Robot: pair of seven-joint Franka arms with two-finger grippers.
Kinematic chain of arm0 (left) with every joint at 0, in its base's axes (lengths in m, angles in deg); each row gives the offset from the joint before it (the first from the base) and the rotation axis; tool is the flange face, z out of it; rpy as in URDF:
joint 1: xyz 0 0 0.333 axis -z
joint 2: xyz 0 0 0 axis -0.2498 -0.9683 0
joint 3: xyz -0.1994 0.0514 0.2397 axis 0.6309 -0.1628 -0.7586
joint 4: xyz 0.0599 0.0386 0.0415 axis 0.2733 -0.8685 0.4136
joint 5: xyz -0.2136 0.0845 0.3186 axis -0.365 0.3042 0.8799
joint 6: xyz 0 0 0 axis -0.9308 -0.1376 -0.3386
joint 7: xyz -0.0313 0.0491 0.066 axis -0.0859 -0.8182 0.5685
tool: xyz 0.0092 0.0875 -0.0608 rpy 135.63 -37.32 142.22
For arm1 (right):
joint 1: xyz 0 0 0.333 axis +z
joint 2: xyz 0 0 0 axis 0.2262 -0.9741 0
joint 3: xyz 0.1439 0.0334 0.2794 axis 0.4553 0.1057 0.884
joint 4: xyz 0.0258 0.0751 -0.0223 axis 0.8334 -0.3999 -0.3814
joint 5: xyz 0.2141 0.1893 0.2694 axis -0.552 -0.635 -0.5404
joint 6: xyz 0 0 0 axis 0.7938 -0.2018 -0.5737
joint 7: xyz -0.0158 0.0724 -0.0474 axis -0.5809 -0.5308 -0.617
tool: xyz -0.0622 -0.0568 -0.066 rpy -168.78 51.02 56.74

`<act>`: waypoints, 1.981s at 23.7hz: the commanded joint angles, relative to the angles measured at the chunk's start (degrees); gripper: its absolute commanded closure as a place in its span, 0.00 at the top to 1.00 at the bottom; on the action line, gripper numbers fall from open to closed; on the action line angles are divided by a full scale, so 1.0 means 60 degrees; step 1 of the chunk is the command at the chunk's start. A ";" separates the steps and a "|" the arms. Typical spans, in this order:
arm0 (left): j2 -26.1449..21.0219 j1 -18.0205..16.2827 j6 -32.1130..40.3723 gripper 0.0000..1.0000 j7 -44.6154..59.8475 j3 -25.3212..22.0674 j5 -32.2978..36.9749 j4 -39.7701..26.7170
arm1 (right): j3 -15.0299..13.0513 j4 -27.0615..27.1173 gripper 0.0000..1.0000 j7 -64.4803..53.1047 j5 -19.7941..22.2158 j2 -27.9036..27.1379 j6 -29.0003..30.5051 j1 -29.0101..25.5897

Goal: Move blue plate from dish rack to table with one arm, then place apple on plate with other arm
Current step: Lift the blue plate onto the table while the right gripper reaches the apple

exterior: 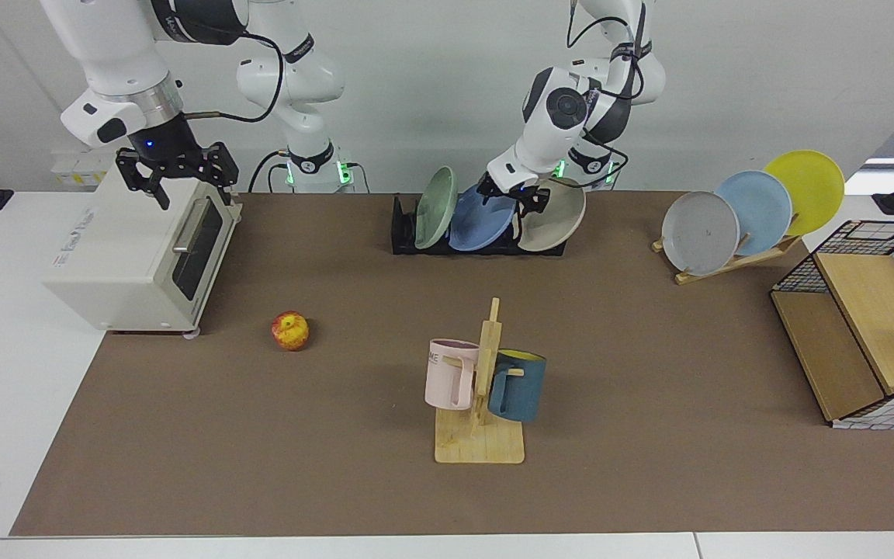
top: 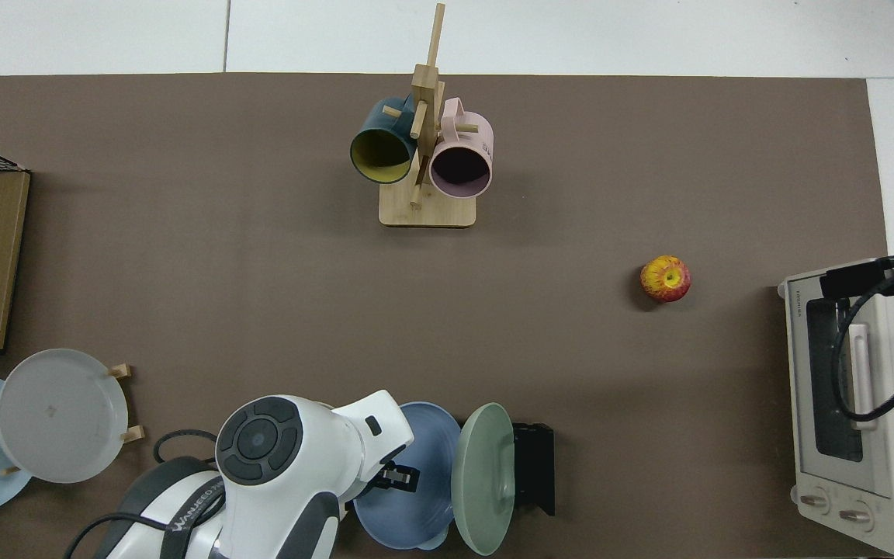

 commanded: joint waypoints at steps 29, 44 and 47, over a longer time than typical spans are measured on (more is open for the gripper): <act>-0.1007 -0.0108 0.2187 0.00 0.0193 -0.3075 0.0876 0.3923 | 0.0130 -0.1519 1.00 -0.0282 0.0002 -0.0152 0.2434 -0.0108; -0.3232 -0.0108 -0.1694 0.00 -0.1799 -0.3093 -0.2949 0.3542 | 0.0203 -0.3306 1.00 -0.0208 -0.0349 -0.3097 0.6918 0.0419; -0.3614 -0.0108 -0.2369 0.00 -0.1814 -0.2653 -0.2978 0.3484 | 0.0204 -0.3438 1.00 -0.0252 -0.0786 -0.3098 0.6904 0.0434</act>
